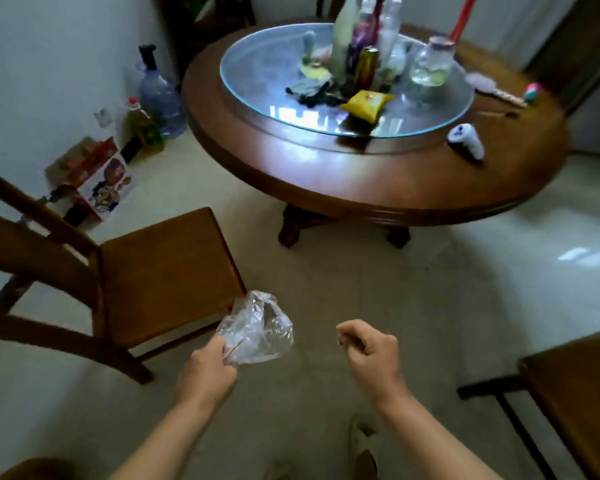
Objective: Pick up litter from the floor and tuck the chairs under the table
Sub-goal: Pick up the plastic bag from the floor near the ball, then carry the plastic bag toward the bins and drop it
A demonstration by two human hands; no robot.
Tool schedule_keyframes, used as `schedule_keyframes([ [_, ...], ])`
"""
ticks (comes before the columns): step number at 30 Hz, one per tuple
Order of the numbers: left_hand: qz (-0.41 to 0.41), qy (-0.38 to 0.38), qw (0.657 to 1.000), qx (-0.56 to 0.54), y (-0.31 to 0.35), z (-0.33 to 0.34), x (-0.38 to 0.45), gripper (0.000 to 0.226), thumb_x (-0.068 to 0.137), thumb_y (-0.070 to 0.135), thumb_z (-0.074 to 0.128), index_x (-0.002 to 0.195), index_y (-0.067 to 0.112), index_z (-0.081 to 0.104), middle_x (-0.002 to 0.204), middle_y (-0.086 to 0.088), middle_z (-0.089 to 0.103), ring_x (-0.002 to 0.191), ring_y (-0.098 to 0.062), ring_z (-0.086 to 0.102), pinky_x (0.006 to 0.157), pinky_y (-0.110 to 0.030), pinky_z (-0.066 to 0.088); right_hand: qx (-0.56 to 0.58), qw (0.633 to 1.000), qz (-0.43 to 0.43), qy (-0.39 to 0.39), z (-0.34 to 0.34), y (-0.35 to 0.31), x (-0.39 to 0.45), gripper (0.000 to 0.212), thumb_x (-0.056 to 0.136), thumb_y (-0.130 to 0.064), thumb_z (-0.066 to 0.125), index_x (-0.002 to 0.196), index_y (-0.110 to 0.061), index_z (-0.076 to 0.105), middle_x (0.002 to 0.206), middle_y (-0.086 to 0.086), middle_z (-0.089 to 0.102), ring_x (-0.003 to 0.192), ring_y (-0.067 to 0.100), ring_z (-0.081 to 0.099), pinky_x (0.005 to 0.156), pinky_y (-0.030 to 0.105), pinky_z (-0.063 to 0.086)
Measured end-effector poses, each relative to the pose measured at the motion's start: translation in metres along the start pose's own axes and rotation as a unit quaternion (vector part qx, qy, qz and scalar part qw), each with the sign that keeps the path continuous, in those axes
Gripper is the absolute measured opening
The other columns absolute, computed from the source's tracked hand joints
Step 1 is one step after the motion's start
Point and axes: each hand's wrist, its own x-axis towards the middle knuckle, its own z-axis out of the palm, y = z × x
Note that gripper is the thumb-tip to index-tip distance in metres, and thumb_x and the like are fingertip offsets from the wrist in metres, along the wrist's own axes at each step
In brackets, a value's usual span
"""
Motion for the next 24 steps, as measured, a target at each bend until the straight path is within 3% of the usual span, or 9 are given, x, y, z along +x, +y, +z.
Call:
schedule_keyframes([
  [3,0.056,-0.042,0.997,0.025,0.042,0.024,-0.012,0.012,0.081,0.016,0.051,0.071,0.021,0.047,0.071,0.002,0.058,0.065,-0.017,0.056,0.055,-0.028,0.042,-0.001,0.995,0.058,0.076,-0.052,0.028,-0.021,0.025,0.078,-0.001,0.064,0.080,-0.024,0.071,0.067,-0.016,0.067,0.071,-0.002,0.063,0.064,0.014,0.050],
  [7,0.114,-0.093,0.989,0.027,0.106,0.059,-0.028,0.008,0.074,0.017,0.051,0.069,0.021,0.046,0.072,0.001,0.061,0.070,-0.024,0.058,0.055,-0.029,0.039,0.006,0.975,0.126,0.184,-0.117,0.069,-0.049,0.028,0.076,0.000,0.067,0.080,-0.028,0.068,0.068,-0.017,0.067,0.071,-0.007,0.062,0.061,0.003,0.043],
  [11,0.181,-0.141,0.972,0.043,0.188,0.098,-0.046,0.006,0.072,0.015,0.051,0.069,0.018,0.048,0.068,0.001,0.062,0.067,-0.023,0.059,0.059,-0.032,0.045,0.011,0.940,0.196,0.278,-0.185,0.110,-0.081,0.031,0.080,-0.003,0.065,0.083,-0.033,0.061,0.077,-0.013,0.066,0.073,-0.003,0.062,0.058,0.003,0.044],
  [15,0.254,-0.173,0.950,0.061,0.282,0.146,-0.076,0.006,0.070,0.016,0.049,0.071,0.021,0.049,0.065,0.002,0.064,0.061,-0.021,0.063,0.056,-0.030,0.048,0.013,0.909,0.233,0.345,-0.258,0.153,-0.112,0.024,0.081,0.000,0.064,0.087,-0.023,0.061,0.088,-0.003,0.064,0.077,0.000,0.064,0.060,0.007,0.049],
  [20,0.327,-0.219,0.915,0.093,0.386,0.212,-0.127,0.003,0.067,0.015,0.044,0.066,0.018,0.043,0.059,0.000,0.063,0.056,-0.024,0.062,0.056,-0.031,0.049,0.024,0.853,0.272,0.445,-0.336,0.201,-0.152,0.021,0.086,0.001,0.057,0.084,-0.019,0.062,0.081,-0.001,0.067,0.076,0.008,0.067,0.067,0.019,0.053],
  [24,0.383,-0.267,0.874,0.136,0.443,0.252,-0.165,0.002,0.067,0.017,0.043,0.067,0.019,0.044,0.057,0.000,0.064,0.053,-0.023,0.062,0.056,-0.031,0.051,0.035,0.813,0.307,0.494,-0.372,0.229,-0.178,0.016,0.085,-0.008,0.062,0.086,-0.024,0.064,0.080,-0.010,0.068,0.077,0.002,0.064,0.063,0.008,0.049],
])
